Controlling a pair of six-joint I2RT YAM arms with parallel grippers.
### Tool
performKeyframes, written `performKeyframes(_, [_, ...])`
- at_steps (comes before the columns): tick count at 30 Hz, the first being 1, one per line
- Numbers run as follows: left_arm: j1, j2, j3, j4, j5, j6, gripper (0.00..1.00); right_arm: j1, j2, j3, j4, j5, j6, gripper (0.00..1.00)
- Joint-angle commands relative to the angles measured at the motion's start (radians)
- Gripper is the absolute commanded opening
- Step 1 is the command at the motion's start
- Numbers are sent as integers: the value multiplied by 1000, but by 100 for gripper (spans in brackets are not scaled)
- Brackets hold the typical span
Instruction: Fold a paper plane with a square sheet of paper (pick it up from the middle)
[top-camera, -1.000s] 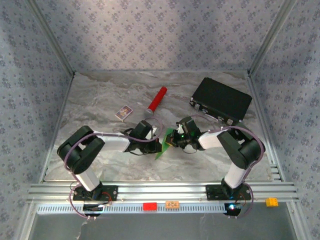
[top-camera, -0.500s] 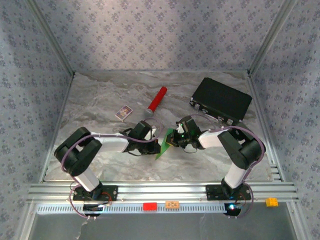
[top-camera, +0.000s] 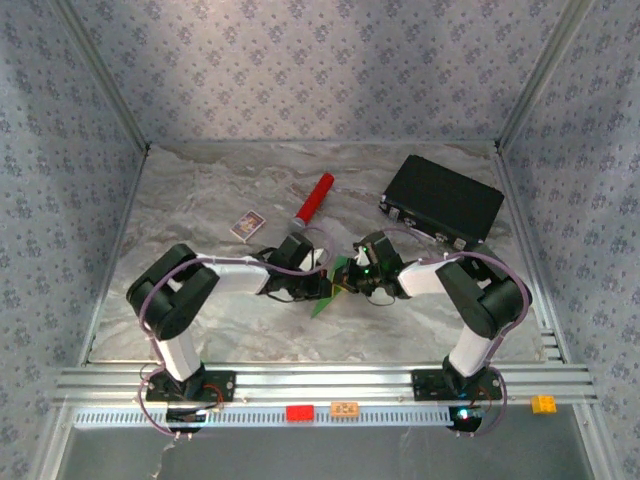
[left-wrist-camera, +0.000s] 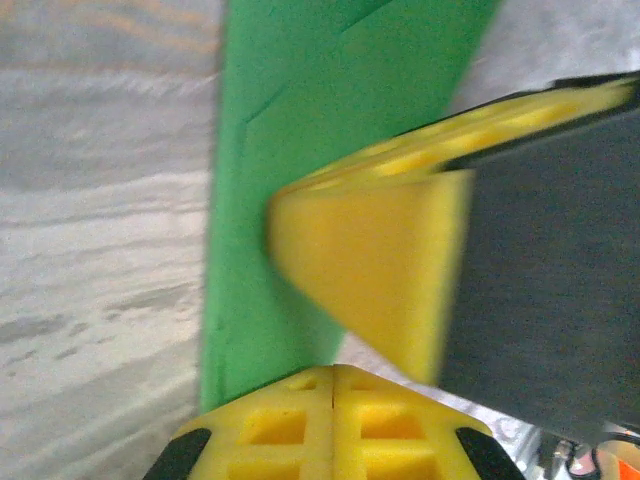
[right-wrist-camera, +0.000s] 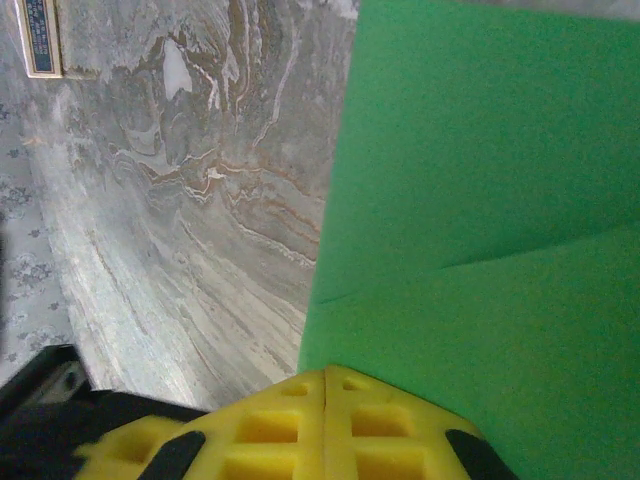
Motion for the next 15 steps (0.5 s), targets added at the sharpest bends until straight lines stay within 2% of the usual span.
performKeyframes(1, [-4, 6, -27, -3, 9, 1, 0, -9, 17, -34, -77, 64, -10, 4])
performKeyframes(7, [-8, 5, -67, -53, -35, 13, 0, -15, 6, -29, -70, 57, -14, 5])
performKeyframes(15, [-8, 4, -97, -40, -47, 3, 0, -55, -111, -23, -104, 67, -57, 7])
